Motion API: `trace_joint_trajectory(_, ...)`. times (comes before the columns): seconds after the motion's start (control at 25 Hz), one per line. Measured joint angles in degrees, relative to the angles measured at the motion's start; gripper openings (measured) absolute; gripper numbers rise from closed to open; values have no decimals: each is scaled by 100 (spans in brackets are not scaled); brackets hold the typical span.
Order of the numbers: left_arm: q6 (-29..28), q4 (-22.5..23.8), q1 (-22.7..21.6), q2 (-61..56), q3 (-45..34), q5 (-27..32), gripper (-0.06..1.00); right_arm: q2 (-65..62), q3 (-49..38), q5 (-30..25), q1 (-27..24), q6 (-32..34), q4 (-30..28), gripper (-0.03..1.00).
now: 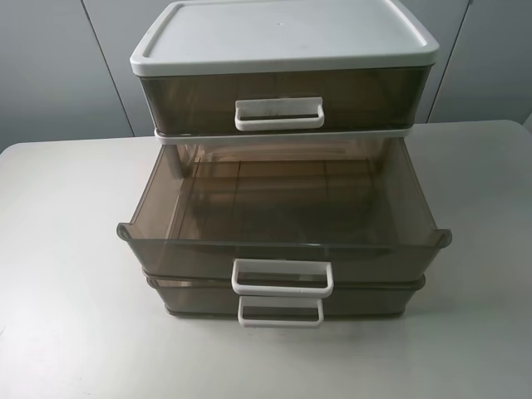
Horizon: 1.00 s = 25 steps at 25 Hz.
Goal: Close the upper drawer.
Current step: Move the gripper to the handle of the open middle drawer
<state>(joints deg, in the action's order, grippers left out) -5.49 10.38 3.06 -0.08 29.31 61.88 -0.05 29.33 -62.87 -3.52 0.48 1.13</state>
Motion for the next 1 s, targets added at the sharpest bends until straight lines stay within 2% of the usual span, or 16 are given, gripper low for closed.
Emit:
trace_joint_trajectory(0.8, 0, 0, 0, 0, 0, 0, 74, 0, 12, 0, 0, 0, 0, 70)
trace_joint_trajectory(1.0, 0, 0, 0, 0, 0, 0, 74, 375, 499, -42, 0, 12, -161, 70)
